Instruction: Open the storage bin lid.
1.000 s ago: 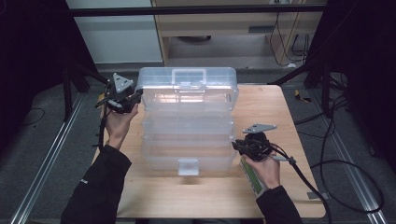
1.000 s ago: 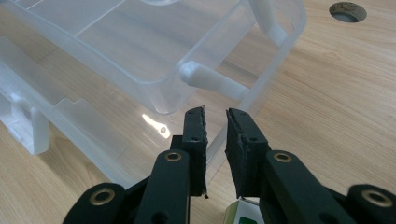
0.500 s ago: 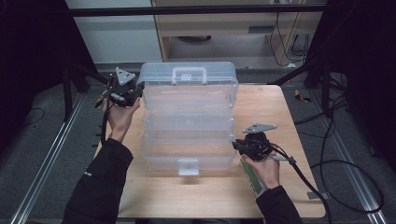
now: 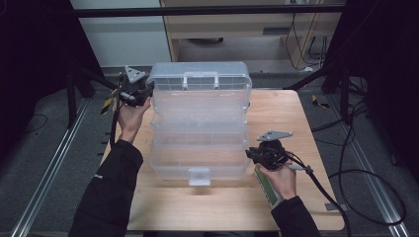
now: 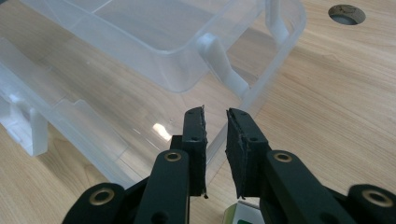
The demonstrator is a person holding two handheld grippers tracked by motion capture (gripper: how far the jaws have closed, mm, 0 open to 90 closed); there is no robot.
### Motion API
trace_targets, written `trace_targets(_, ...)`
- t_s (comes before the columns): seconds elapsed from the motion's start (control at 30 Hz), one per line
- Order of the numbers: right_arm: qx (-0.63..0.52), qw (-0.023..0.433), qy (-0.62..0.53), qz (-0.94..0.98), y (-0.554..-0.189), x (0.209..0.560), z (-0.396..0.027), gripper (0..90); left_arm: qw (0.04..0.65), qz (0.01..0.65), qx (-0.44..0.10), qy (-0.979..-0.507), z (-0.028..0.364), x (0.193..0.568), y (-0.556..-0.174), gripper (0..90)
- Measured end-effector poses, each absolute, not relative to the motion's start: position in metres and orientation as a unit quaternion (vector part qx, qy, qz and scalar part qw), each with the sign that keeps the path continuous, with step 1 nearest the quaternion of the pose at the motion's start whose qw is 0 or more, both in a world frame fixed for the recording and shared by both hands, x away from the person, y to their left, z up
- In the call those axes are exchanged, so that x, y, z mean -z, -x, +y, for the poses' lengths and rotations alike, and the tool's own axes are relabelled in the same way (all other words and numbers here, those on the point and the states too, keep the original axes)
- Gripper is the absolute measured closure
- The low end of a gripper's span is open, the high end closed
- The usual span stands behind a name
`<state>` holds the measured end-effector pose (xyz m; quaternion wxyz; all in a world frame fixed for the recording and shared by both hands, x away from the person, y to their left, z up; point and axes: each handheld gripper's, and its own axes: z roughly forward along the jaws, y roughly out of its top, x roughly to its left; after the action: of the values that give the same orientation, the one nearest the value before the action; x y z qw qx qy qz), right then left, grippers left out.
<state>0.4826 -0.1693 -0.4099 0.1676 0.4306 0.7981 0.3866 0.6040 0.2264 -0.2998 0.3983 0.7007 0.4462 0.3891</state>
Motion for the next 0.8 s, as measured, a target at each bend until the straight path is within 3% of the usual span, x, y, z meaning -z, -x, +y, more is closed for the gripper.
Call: trace_targets(0.8,-0.388,0.164,-0.434,0.796,-0.482,0.410,-0.169,77.5,0.388,0.453,-0.393,-0.700,0.221,0.303,-0.635,75.0)
